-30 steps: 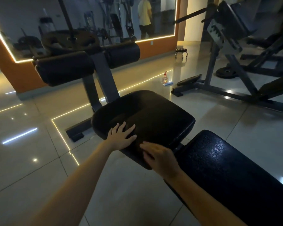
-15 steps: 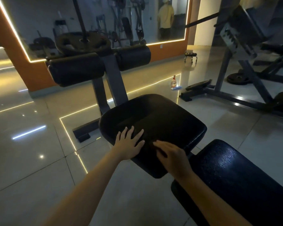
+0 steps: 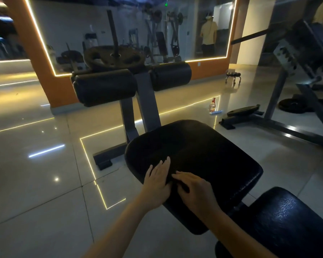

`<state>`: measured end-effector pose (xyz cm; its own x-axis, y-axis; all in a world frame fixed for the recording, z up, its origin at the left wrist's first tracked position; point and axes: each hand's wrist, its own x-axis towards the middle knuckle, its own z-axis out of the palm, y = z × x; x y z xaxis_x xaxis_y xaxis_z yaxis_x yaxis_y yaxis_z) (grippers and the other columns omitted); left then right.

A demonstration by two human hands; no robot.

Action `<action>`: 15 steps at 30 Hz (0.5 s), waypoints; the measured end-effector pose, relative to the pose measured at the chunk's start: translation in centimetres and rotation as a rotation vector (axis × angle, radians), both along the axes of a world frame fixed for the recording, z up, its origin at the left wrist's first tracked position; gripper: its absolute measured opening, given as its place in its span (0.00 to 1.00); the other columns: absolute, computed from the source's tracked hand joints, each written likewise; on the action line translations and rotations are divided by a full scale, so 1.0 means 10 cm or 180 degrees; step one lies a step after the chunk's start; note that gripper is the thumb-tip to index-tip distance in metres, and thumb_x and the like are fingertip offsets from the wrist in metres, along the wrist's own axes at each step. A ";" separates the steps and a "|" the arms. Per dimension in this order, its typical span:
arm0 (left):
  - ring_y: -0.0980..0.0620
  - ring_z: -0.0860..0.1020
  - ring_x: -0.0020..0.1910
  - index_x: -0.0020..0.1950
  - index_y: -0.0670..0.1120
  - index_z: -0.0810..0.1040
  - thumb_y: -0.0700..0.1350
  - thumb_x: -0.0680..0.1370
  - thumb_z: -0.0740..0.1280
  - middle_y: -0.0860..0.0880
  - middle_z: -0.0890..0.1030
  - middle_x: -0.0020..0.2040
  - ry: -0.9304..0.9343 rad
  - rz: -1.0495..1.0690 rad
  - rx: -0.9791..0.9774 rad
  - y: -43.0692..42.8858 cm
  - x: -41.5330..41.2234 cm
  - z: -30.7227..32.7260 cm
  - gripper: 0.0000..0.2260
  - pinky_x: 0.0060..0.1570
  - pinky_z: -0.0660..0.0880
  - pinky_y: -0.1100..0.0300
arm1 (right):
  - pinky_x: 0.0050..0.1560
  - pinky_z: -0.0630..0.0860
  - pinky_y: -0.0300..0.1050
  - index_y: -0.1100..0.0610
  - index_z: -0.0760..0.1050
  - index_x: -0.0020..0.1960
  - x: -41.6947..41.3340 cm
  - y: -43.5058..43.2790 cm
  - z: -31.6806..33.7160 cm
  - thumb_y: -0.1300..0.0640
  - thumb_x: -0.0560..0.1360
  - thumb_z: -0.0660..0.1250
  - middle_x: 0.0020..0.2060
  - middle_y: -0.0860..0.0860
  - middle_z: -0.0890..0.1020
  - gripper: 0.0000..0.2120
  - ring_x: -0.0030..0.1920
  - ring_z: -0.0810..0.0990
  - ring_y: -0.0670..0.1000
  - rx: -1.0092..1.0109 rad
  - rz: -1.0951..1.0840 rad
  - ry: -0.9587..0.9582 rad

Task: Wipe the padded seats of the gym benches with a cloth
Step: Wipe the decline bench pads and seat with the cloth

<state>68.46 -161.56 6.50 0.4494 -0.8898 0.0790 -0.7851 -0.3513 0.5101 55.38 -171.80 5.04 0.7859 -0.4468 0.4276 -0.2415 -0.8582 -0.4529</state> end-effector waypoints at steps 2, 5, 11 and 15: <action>0.59 0.46 0.78 0.80 0.51 0.50 0.39 0.82 0.56 0.51 0.53 0.80 0.0478 0.0050 -0.0350 0.03 0.03 0.03 0.28 0.75 0.36 0.60 | 0.63 0.63 0.26 0.52 0.76 0.66 -0.03 -0.09 0.07 0.59 0.78 0.68 0.64 0.46 0.79 0.17 0.64 0.77 0.42 -0.0102 0.0218 0.0161; 0.56 0.50 0.78 0.79 0.51 0.57 0.36 0.80 0.58 0.52 0.57 0.79 0.0679 -0.0016 -0.0445 0.05 0.07 0.12 0.29 0.77 0.42 0.57 | 0.66 0.69 0.36 0.51 0.74 0.68 -0.06 -0.54 0.15 0.60 0.79 0.65 0.67 0.47 0.77 0.18 0.66 0.75 0.43 -0.0045 0.0055 0.0203; 0.50 0.57 0.77 0.71 0.52 0.71 0.39 0.79 0.65 0.49 0.64 0.76 0.0115 0.0314 -0.0201 0.10 0.58 0.30 0.21 0.76 0.55 0.48 | 0.62 0.73 0.38 0.51 0.73 0.68 0.01 -0.74 0.25 0.60 0.79 0.66 0.64 0.49 0.79 0.18 0.60 0.78 0.44 0.0358 -0.0809 -0.0001; 0.52 0.63 0.73 0.70 0.52 0.73 0.49 0.78 0.68 0.51 0.68 0.72 -0.0055 0.0313 0.0202 0.07 0.86 0.43 0.19 0.71 0.59 0.52 | 0.62 0.65 0.27 0.49 0.76 0.66 0.20 0.07 0.13 0.57 0.78 0.67 0.63 0.44 0.79 0.16 0.63 0.76 0.39 0.0138 0.0025 0.0213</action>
<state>77.05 -160.82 10.85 0.5340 -0.8449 0.0324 -0.7537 -0.4582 0.4712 57.35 -171.11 6.38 0.8157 -0.4575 0.3541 -0.2659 -0.8401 -0.4728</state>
